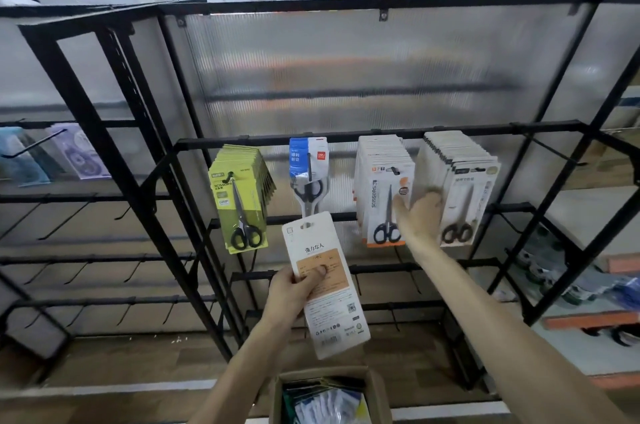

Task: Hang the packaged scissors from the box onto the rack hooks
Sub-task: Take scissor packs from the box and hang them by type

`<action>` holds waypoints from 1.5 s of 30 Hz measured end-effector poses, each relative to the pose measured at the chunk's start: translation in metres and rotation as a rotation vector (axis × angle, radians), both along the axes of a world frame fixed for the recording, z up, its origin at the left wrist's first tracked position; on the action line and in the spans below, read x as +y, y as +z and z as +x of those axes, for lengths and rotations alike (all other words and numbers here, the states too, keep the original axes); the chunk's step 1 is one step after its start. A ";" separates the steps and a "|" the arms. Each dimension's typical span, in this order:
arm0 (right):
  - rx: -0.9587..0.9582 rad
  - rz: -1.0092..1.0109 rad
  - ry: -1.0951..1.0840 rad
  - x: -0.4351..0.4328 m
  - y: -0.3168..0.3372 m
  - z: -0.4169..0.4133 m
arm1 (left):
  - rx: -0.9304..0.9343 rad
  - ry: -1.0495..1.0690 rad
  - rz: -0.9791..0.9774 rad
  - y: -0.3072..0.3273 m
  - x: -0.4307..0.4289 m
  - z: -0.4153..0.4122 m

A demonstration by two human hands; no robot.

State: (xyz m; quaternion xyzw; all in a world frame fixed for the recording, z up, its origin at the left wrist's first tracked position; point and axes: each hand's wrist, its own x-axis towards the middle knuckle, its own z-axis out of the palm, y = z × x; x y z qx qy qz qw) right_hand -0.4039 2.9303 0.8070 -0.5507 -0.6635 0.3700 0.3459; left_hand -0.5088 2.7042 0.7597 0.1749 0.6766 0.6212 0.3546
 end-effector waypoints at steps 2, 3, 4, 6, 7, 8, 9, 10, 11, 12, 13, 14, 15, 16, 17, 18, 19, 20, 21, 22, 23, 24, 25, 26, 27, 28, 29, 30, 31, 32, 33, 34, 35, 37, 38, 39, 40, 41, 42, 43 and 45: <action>0.156 -0.062 0.144 -0.034 -0.008 0.016 | 0.003 -0.009 0.015 0.003 0.007 0.002; 0.243 -0.200 0.250 -0.052 -0.008 0.024 | -0.005 -0.015 0.025 0.004 0.012 0.005; 0.308 -0.352 0.359 -0.068 -0.009 0.029 | -0.019 -0.025 0.036 0.005 0.018 0.008; 0.361 -0.520 0.478 -0.087 -0.010 0.041 | -0.060 -0.058 0.064 0.007 0.031 0.020; 0.410 -0.590 0.473 -0.089 -0.006 0.048 | -0.086 -0.084 0.079 0.009 0.039 0.027; 0.496 -0.679 0.465 -0.091 -0.001 0.055 | -0.120 -0.108 0.097 0.011 0.046 0.035; 0.553 -0.755 0.464 -0.091 0.004 0.065 | -0.142 -0.127 0.112 0.015 0.052 0.043; 0.593 -0.796 0.477 -0.091 0.008 0.075 | -0.124 -0.140 0.105 0.019 0.057 0.052; 0.612 -0.812 0.506 -0.088 0.010 0.084 | -0.059 -0.151 0.080 0.023 0.062 0.060; 0.635 -0.809 0.532 -0.085 0.012 0.092 | 0.020 -0.161 0.051 0.026 0.067 0.068; 0.652 -0.794 0.544 -0.081 0.012 0.102 | 0.081 -0.170 0.047 0.028 0.072 0.076; 0.679 -0.773 0.535 -0.076 0.011 0.110 | 0.121 -0.181 0.065 0.030 0.077 0.084; 0.710 -0.767 0.534 -0.071 0.010 0.118 | 0.173 -0.203 0.092 0.031 0.083 0.092; 0.727 -0.764 0.539 -0.066 0.010 0.126 | 0.249 -0.242 0.106 0.031 0.089 0.098; 0.727 -0.765 0.563 -0.062 0.010 0.136 | 0.306 -0.301 0.115 0.031 0.093 0.105; 0.700 -0.766 0.567 -0.056 0.009 0.144 | 0.336 -0.354 0.125 0.031 0.098 0.111; 0.672 -0.761 0.563 -0.053 0.010 0.152 | 0.334 -0.393 0.121 0.030 0.103 0.116; 0.644 -0.736 0.517 -0.049 0.010 0.159 | 0.309 -0.419 0.115 0.032 0.106 0.122; 0.616 -0.699 0.426 -0.040 0.005 0.164 | 0.285 -0.438 0.104 0.033 0.110 0.127; 0.581 -0.643 0.321 -0.031 0.001 0.170 | 0.277 -0.442 0.086 0.033 0.115 0.131; 0.553 -0.567 0.243 -0.023 0.000 0.177 | 0.292 -0.427 0.064 0.031 0.121 0.134; 0.532 -0.499 0.210 -0.014 0.000 0.184 | 0.302 -0.393 0.056 0.029 0.126 0.137; 0.510 -0.440 0.222 -0.004 -0.002 0.191 | 0.294 -0.350 0.057 0.025 0.131 0.139; 0.467 -0.391 0.247 0.006 -0.004 0.200 | 0.280 -0.301 0.058 0.021 0.136 0.140; 0.416 -0.338 0.277 0.014 -0.003 0.210 | 0.283 -0.257 0.035 0.019 0.139 0.144; 0.353 -0.285 0.292 0.023 -0.002 0.218 | 0.300 -0.217 -0.011 0.016 0.140 0.147; 0.317 -0.242 0.300 0.032 -0.001 0.225 | 0.320 -0.179 -0.065 0.014 0.142 0.152; 0.297 -0.210 0.297 0.041 0.001 0.231 | 0.341 -0.140 -0.101 0.011 0.144 0.155; 0.299 -0.187 0.295 0.050 0.002 0.235 | 0.375 -0.113 -0.129 0.008 0.145 0.157; 0.299 -0.173 0.291 0.057 0.003 0.238 | 0.419 -0.099 -0.151 0.004 0.145 0.160; 0.300 -0.158 0.291 0.065 0.004 0.239 | 0.466 -0.094 -0.183 0.002 0.145 0.162; 0.294 -0.145 0.291 0.072 0.006 0.237 | 0.512 -0.093 -0.218 0.001 0.144 0.164; 0.287 -0.139 0.296 0.076 0.007 0.235 | 0.551 -0.093 -0.258 -0.001 0.141 0.167; 0.299 -0.142 0.327 0.085 0.013 0.227 | 0.625 -0.075 -0.319 -0.001 0.134 0.172; 0.298 -0.141 0.343 0.089 0.016 0.222 | 0.672 -0.058 -0.336 -0.001 0.132 0.173; 0.291 -0.142 0.352 0.094 0.020 0.216 | 0.713 -0.040 -0.352 0.000 0.131 0.173; 0.289 -0.148 0.356 0.099 0.022 0.209 | 0.747 -0.028 -0.367 0.001 0.131 0.173; 0.294 -0.149 0.362 0.105 0.024 0.202 | 0.782 -0.015 -0.381 0.005 0.130 0.173; 0.293 -0.145 0.368 0.109 0.024 0.196 | 0.826 -0.012 -0.395 0.009 0.130 0.173; 0.284 -0.135 0.368 0.113 0.024 0.190 | 0.871 -0.023 -0.427 0.013 0.130 0.174; 0.264 -0.122 0.343 0.121 0.023 0.179 | 0.975 -0.077 -0.535 0.022 0.133 0.173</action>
